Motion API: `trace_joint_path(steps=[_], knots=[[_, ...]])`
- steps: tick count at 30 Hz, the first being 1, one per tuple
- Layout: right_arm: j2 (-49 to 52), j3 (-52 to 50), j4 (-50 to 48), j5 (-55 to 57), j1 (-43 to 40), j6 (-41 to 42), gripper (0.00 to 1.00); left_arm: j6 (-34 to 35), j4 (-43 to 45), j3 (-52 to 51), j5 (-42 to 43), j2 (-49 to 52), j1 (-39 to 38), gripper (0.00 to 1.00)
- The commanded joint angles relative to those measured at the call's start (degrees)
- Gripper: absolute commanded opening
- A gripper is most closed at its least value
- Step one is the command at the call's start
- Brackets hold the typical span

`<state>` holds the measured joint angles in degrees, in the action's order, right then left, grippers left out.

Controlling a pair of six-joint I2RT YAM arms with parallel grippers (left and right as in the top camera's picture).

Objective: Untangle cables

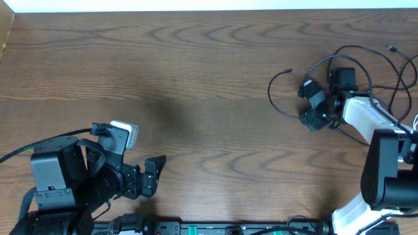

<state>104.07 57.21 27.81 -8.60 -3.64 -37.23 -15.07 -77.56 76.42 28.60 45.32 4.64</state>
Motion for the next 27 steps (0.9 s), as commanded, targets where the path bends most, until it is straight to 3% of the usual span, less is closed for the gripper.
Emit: trace_joint_path(steps=[1,4,5,6,14,27], knots=[[6.82,-2.25,-2.12,5.29,-1.29,4.76,0.56,-0.50,-0.04,0.31,0.79,-0.07,-0.24,0.98],[7.67,-2.25,-4.57,5.49,-2.23,9.11,0.26,-0.50,-0.04,0.31,0.76,-0.07,-0.24,0.98],[7.76,-2.25,-5.40,5.49,-2.69,10.62,0.05,-0.50,-0.04,0.31,0.79,-0.04,-0.24,0.98],[7.74,-2.25,-6.21,5.55,-3.15,12.52,0.01,-0.50,-0.04,0.31,0.79,-0.07,-0.24,0.98],[7.17,-2.14,-7.72,5.46,-7.76,24.41,0.01,-0.50,-0.15,0.31,0.76,-0.04,-0.24,0.98],[-7.08,0.87,-7.50,5.22,-20.35,25.05,0.01,-0.50,-0.24,0.31,0.76,-0.04,-0.24,0.98]])
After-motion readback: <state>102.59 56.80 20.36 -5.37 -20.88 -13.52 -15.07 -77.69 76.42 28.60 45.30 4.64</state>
